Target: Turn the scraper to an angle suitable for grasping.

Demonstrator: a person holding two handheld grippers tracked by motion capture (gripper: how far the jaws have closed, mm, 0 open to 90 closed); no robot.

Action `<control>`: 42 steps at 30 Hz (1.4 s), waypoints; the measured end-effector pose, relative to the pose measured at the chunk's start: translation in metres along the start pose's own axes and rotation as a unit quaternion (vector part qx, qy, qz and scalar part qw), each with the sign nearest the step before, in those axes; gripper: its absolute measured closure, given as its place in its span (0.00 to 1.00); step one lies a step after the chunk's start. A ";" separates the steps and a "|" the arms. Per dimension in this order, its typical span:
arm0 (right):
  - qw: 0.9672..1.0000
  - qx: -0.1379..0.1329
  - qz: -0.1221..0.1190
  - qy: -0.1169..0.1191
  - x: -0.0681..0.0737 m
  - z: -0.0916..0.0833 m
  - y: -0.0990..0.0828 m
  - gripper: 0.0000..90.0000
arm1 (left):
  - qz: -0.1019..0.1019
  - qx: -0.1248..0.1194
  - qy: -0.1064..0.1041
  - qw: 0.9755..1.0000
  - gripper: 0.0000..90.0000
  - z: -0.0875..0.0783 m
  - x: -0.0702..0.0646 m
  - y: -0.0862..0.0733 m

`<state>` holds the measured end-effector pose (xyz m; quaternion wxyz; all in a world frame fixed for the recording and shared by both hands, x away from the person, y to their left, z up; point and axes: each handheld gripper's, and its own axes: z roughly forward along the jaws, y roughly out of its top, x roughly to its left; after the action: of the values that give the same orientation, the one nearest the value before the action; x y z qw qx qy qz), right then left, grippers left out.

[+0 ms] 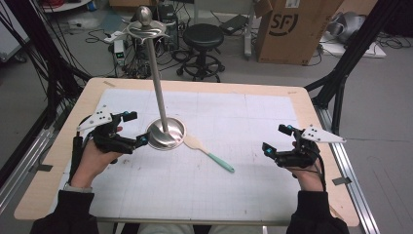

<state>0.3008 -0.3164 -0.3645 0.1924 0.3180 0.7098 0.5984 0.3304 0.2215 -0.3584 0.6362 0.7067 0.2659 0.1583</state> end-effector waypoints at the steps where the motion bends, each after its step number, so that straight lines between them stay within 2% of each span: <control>1: 1.000 0.001 0.000 -0.001 0.000 -0.001 -0.001 0.01 | 0.001 -0.003 -0.004 1.000 0.02 0.001 0.000 0.000; 3: 1.000 0.000 0.002 -0.001 0.000 -0.002 -0.002 0.01 | 0.009 -0.011 -0.005 1.000 0.02 0.005 -0.003 -0.001; 8: 1.000 0.004 0.007 -0.005 -0.001 -0.004 -0.004 0.01 | 0.020 -0.013 -0.001 1.000 0.02 0.015 -0.008 -0.004; 11: 1.000 0.003 0.008 -0.004 0.000 -0.005 -0.004 0.01 | 0.022 -0.017 -0.021 0.999 0.02 0.020 -0.012 -0.005; 12: 1.000 0.002 0.007 -0.005 -0.001 -0.005 -0.004 0.01 | 0.028 -0.011 -0.033 0.999 0.10 0.022 -0.013 -0.006; 13: 1.000 0.001 0.007 -0.006 -0.001 -0.006 -0.003 0.01 | 0.034 -0.009 -0.038 0.999 0.25 0.024 -0.016 -0.006; 14: 1.000 0.000 0.008 -0.006 -0.001 -0.006 -0.003 0.01 | 0.034 -0.003 -0.036 0.999 0.34 0.025 -0.018 -0.007; 16: 1.000 0.001 0.010 -0.005 -0.001 -0.007 -0.003 0.01 | 0.026 0.012 -0.039 0.999 0.58 0.030 -0.023 -0.007; 17: 1.000 0.001 0.011 -0.002 -0.001 -0.007 -0.003 0.01 | 0.022 0.018 -0.036 0.999 0.74 0.033 -0.025 -0.008; 18: 1.000 0.001 0.011 -0.002 -0.001 -0.007 -0.003 0.01 | 0.023 0.023 -0.033 0.999 0.74 0.036 -0.027 -0.008; 20: 1.000 0.003 0.011 -0.001 -0.001 -0.007 -0.004 0.01 | 0.029 0.028 -0.020 0.999 0.88 0.044 -0.032 -0.010; 22: 1.000 0.002 0.008 0.000 -0.002 -0.007 -0.004 0.01 | 0.029 0.032 -0.025 0.999 0.98 0.053 -0.034 -0.012; 23: 1.000 0.003 0.009 0.000 -0.002 -0.007 -0.004 0.01 | 0.028 0.035 -0.025 0.999 0.99 0.057 -0.034 -0.013; 27: 1.000 0.004 0.010 0.001 -0.002 -0.007 -0.004 0.01 | 0.024 0.076 -0.026 0.996 1.00 0.083 -0.035 -0.025; 29: 1.000 0.004 0.010 0.001 -0.002 -0.007 -0.004 0.01 | 0.021 0.100 -0.028 0.994 1.00 0.098 -0.035 -0.031; 32: 1.000 0.003 0.011 0.002 -0.002 -0.008 -0.003 0.01 | 0.018 0.114 -0.030 0.993 1.00 0.114 -0.036 -0.038; 33: 1.000 0.004 0.011 0.003 -0.002 -0.008 -0.004 0.01 | 0.010 0.117 -0.030 0.993 1.00 0.121 -0.035 -0.041; 35: 1.000 0.006 0.010 0.005 -0.002 -0.007 -0.004 0.01 | 0.002 0.138 -0.029 0.990 1.00 0.134 -0.035 -0.044; 38: 1.000 0.008 0.010 0.008 -0.002 -0.007 -0.004 0.01 | 0.008 0.160 -0.033 0.987 1.00 0.153 -0.039 -0.048; 42: 1.000 0.006 0.012 0.009 -0.004 -0.009 -0.004 0.01 | 0.024 0.194 -0.037 0.980 1.00 0.176 -0.044 -0.053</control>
<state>0.2968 -0.3256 -0.3673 0.1769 0.3227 0.7113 0.5988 0.3840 0.0551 -0.4306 0.4921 0.8284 0.2512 0.0923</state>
